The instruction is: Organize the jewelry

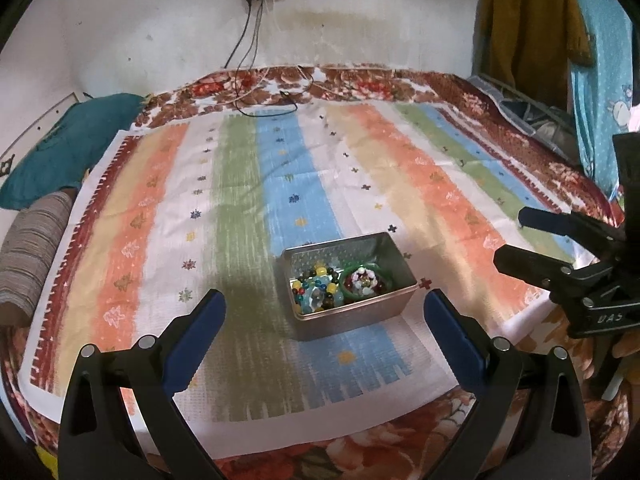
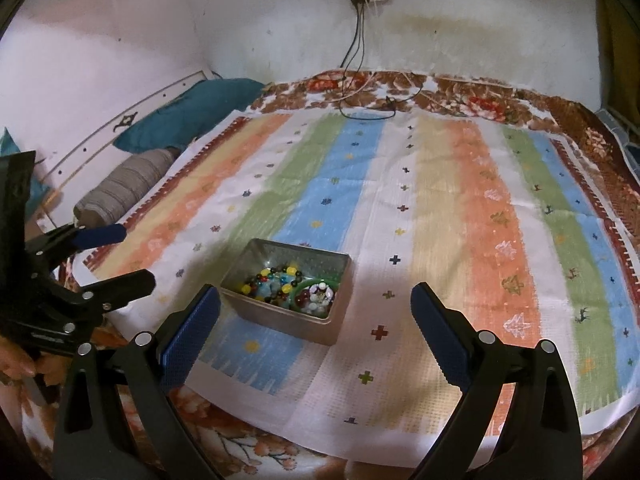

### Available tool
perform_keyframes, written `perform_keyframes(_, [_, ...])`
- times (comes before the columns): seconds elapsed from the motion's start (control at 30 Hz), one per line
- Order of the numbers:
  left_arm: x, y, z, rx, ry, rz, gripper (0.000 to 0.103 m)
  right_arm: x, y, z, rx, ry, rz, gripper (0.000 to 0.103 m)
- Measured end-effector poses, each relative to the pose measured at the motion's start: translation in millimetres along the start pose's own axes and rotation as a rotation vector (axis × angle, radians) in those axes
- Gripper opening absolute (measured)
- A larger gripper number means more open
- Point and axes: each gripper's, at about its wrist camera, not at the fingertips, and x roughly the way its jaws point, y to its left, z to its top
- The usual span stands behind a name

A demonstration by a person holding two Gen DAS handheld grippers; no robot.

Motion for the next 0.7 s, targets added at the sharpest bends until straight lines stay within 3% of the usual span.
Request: perform_keyframes(0.7, [0.0, -3.9, -1.5, 0.003, 0.003, -0.015, 0.097, 7.2, 5.4, -1.2, -0.023, 0.028, 0.007, 0.097])
